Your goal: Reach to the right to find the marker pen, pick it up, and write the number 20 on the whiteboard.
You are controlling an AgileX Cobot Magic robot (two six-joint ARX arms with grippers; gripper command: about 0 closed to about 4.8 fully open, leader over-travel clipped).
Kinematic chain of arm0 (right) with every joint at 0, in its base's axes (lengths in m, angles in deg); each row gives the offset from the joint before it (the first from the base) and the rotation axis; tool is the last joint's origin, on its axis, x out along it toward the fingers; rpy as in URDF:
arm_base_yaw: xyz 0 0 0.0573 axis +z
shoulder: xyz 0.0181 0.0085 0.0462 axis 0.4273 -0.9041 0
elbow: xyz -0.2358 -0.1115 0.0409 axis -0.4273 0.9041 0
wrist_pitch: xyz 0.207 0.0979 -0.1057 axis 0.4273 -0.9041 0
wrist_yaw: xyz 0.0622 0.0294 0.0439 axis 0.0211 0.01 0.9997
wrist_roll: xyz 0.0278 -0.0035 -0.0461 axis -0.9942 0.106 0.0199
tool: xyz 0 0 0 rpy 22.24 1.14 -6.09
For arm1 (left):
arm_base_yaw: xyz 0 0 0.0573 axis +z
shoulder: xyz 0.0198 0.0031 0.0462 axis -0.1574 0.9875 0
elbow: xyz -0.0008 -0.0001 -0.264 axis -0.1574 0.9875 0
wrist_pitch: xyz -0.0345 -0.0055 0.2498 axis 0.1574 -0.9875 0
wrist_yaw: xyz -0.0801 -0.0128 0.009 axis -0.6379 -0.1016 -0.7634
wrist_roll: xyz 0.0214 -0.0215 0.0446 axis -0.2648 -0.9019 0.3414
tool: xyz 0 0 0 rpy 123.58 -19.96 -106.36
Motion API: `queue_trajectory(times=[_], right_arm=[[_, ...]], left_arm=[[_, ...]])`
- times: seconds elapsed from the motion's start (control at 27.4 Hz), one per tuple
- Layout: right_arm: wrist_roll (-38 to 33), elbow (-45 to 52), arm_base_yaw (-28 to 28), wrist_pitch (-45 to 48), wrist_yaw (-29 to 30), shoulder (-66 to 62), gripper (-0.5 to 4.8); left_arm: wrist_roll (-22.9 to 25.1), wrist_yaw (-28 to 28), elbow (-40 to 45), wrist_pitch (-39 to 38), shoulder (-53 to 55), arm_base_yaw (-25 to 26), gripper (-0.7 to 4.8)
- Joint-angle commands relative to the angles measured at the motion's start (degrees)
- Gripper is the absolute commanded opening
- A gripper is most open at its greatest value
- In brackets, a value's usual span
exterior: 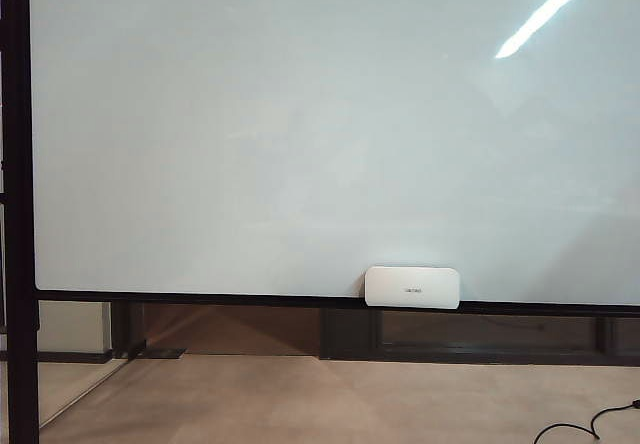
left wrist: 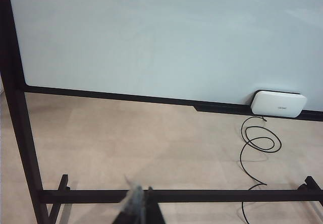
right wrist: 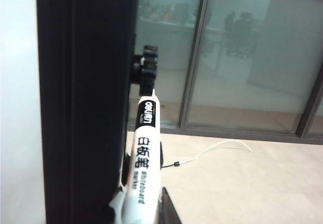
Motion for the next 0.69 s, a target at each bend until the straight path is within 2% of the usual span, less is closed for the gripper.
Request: queue_trajectory(times=[0.04, 0.18, 0.29, 0.48, 0.55, 0.62, 0.66, 0.69], right_arm=[[-0.9, -0.3, -0.3, 0.9, -0.5, 0.3, -0.01], [-5.9, -0.2, -1.1, 1.2, -1.2, 1.4, -0.01], [-13.3, -0.2, -2.1, 1.1, -2.3, 3.1, -0.02], [-23.2, -0.2, -3.6, -0.5, -2.0, 6.7, -0.02], [-26.6, -0.2, -4.2, -4.0, -1.9, 8.6, -0.02], [-26.9, -0.1, -4.3, -14.4, -1.9, 13.2, -0.02], [-22.7, -0.1, -4.3, -22.6, -2.5, 16.7, -0.02], [-20.0, -0.1, -4.3, -26.1, -2.7, 18.4, -0.02]], left_arm=[[0.0, 0.0, -0.1, 0.8, 0.0, 0.0, -0.03], [0.0, -0.1, -0.3, 0.8, 0.0, 0.0, -0.03], [0.0, -1.3, -0.3, 0.8, 0.0, 0.0, -0.03], [-0.9, -6.8, -0.3, 0.8, 0.0, -0.1, -0.03], [-2.9, -8.7, -0.3, 0.8, 0.0, -0.1, -0.03], [-3.5, -11.9, -0.3, 0.8, 0.0, -0.1, -0.02], [-4.0, -14.2, -0.3, 0.8, 0.0, -0.1, -0.02], [-4.7, -14.9, -0.4, 0.8, 0.0, -0.1, -0.01]])
